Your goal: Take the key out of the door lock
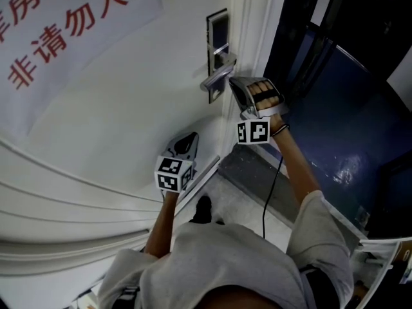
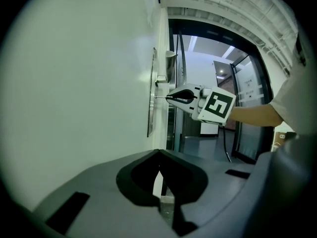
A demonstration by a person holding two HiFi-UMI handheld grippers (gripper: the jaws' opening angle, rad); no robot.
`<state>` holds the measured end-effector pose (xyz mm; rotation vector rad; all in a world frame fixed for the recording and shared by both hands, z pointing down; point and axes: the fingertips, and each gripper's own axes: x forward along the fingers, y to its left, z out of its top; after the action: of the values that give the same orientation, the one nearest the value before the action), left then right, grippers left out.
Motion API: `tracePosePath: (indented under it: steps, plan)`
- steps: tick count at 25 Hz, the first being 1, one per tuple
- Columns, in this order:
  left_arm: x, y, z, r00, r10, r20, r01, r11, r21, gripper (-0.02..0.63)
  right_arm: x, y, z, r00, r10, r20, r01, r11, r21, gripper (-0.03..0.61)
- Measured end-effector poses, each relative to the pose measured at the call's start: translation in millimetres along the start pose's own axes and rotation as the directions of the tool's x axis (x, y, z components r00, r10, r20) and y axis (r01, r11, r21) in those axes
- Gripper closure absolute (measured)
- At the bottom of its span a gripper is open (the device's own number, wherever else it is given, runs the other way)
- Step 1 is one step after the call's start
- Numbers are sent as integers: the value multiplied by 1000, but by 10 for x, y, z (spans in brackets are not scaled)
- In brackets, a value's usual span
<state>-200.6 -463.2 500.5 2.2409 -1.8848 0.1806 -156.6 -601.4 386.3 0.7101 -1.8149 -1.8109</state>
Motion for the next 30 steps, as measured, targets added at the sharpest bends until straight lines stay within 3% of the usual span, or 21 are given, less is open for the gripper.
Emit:
tracePosePath:
  steps: [7, 11, 14, 17, 22, 27, 30]
  plan:
    - [74, -77, 27, 1000, -13, 1, 13, 1000, 8, 595, -222, -23, -160, 1000, -5, -15, 6, 997, 75, 549]
    - [115, -118, 39, 1000, -24, 0, 24, 1000, 13, 595, -356, -18, -258, 999, 2, -38, 7, 975, 222, 549]
    - [175, -154, 62, 999, -38, 2, 38, 999, 19, 595, -459, 31, -342, 998, 25, -57, -1, 926, 378, 549]
    - [247, -207, 66, 998, -56, 0, 56, 998, 23, 595, -585, 63, -400, 997, 48, -63, -4, 830, 558, 549]
    - [376, -322, 93, 996, -94, -2, 94, 995, 29, 595, -813, 115, -531, 995, 65, -78, 20, 624, 781, 549]
    - [470, -404, 124, 992, -124, 2, 124, 992, 33, 595, -1079, 308, -732, 990, 82, -117, 76, 391, 917, 549]
    - [524, -420, 132, 991, -131, 4, 131, 991, 35, 595, -1268, 462, -857, 984, 88, -155, 125, 279, 952, 549]
